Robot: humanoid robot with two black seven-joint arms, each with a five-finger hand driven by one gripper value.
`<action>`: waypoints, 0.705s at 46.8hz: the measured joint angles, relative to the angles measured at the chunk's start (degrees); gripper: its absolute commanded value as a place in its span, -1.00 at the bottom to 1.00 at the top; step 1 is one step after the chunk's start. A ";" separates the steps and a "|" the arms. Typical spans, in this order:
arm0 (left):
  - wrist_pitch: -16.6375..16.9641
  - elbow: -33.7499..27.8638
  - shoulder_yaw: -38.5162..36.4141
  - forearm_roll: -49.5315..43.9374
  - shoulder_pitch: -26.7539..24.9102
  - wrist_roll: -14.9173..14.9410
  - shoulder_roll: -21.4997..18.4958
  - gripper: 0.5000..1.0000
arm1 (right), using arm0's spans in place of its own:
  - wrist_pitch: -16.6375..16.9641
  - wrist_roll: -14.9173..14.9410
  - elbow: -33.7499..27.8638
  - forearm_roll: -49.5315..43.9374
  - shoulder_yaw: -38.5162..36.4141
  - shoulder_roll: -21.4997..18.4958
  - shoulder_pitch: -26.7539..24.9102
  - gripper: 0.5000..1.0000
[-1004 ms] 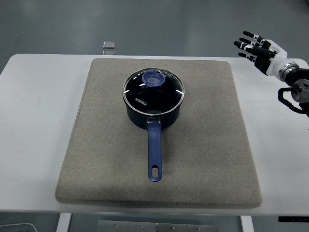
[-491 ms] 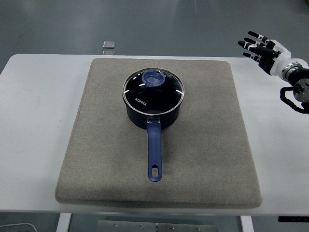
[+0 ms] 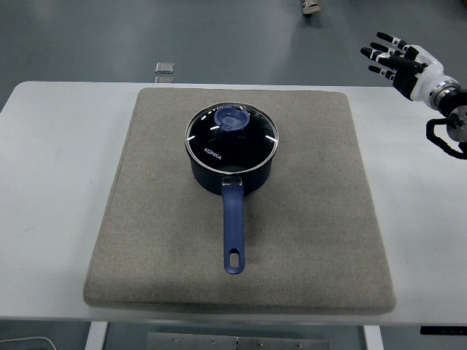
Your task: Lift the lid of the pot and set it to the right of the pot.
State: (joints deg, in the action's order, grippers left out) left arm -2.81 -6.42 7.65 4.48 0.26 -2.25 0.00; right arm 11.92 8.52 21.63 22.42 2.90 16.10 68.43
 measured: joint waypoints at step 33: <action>0.00 0.00 0.00 0.00 -0.01 0.03 0.00 1.00 | 7.62 -0.34 1.04 -11.02 0.62 4.55 6.74 0.60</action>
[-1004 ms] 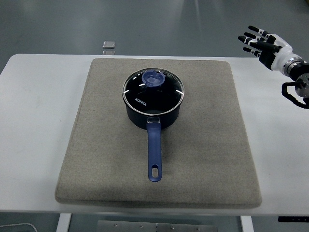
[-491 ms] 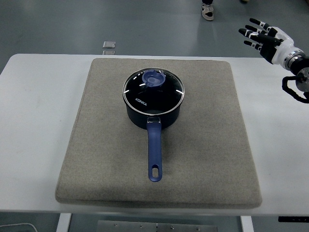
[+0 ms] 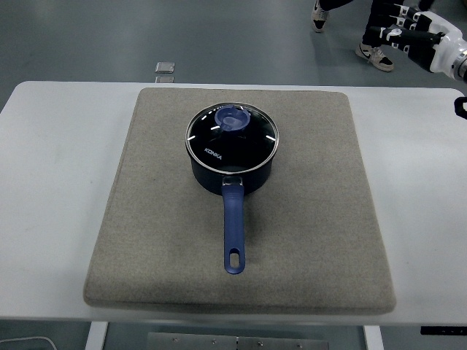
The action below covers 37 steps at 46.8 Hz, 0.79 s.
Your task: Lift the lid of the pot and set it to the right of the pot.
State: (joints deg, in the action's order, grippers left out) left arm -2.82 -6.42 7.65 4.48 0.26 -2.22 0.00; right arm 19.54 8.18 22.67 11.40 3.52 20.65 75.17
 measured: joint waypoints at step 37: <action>-0.02 0.00 0.00 0.00 0.00 -0.01 0.00 1.00 | 15.46 1.44 19.95 -26.54 -1.54 7.45 14.25 0.60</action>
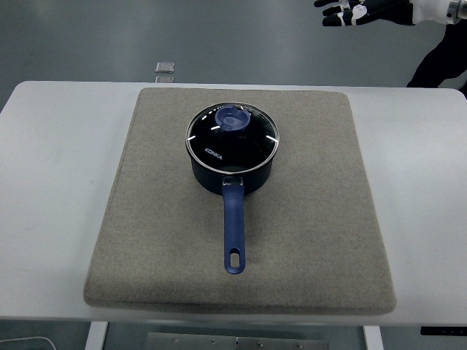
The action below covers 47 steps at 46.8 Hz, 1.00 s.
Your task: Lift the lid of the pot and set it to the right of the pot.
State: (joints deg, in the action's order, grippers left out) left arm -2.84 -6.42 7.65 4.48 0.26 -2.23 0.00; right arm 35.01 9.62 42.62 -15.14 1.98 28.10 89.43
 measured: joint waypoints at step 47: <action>0.00 0.00 0.00 0.00 0.00 0.01 0.00 1.00 | -11.78 4.45 23.94 -37.04 -6.82 -0.59 0.29 0.59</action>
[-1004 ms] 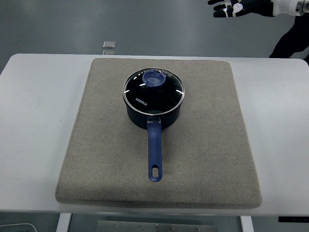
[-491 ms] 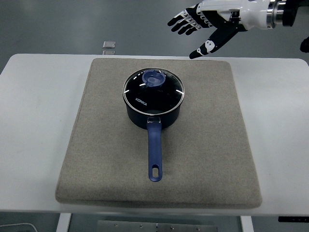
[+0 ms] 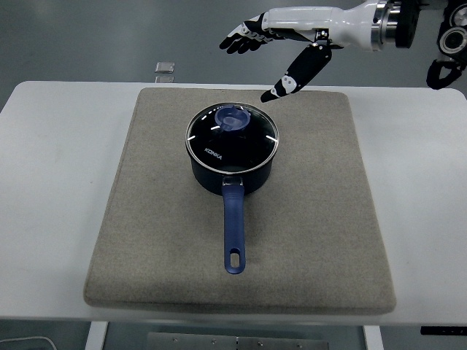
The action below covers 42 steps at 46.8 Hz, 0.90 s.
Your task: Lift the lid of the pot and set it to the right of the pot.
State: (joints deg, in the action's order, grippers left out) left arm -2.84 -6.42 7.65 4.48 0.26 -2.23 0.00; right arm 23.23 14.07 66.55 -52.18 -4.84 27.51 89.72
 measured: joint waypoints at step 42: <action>-0.02 0.00 0.00 0.00 0.00 0.01 0.00 1.00 | -11.01 4.22 2.14 -13.86 -0.10 -6.13 -3.05 0.58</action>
State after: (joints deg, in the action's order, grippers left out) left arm -2.86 -6.42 7.65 4.48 0.26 -2.21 0.00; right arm 12.22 18.30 68.69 -66.04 -4.94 21.38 86.68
